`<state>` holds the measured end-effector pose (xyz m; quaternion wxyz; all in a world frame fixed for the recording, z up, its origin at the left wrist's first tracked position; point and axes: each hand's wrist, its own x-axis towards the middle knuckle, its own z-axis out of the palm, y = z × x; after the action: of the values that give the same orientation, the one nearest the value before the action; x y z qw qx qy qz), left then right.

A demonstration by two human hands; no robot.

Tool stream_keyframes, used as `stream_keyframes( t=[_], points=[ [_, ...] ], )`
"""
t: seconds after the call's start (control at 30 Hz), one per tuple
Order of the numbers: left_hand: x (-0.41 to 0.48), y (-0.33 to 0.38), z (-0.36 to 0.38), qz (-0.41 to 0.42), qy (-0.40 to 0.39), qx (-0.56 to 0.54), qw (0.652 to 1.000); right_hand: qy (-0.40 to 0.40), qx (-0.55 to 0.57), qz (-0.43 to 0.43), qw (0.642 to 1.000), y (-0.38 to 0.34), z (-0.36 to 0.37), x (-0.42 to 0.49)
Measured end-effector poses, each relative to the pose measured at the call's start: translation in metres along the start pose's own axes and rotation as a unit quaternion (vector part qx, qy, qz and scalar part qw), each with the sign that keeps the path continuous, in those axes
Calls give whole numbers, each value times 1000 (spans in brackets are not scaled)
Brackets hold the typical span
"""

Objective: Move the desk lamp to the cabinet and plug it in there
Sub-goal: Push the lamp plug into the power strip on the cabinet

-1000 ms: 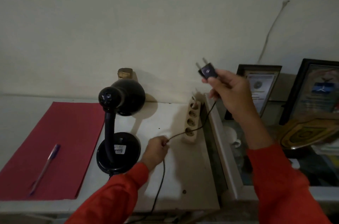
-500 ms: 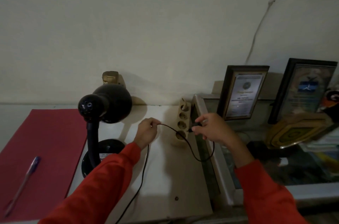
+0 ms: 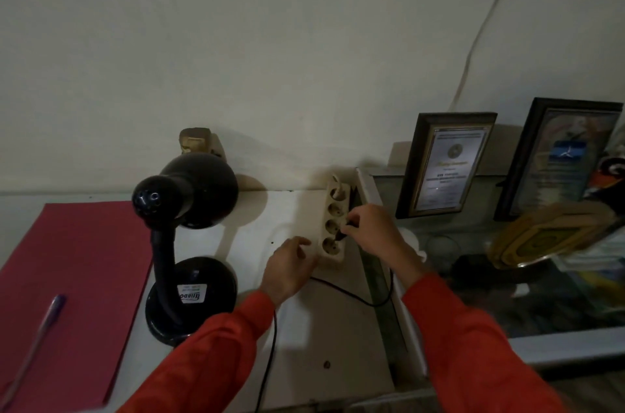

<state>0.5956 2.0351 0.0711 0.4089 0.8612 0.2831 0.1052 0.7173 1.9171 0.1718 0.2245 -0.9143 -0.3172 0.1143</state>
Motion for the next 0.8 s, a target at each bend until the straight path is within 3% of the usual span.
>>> stream_keyframes(
  t=[0.33, 0.8],
  points=[
    [-3, -6, 1, 93, -53, 41, 993, 4, -6, -25, 1000, -9, -5, 17],
    [-1, -17, 1, 112, -70, 54, 990, -57, -57, 6, 997, -16, 14, 39]
  ],
)
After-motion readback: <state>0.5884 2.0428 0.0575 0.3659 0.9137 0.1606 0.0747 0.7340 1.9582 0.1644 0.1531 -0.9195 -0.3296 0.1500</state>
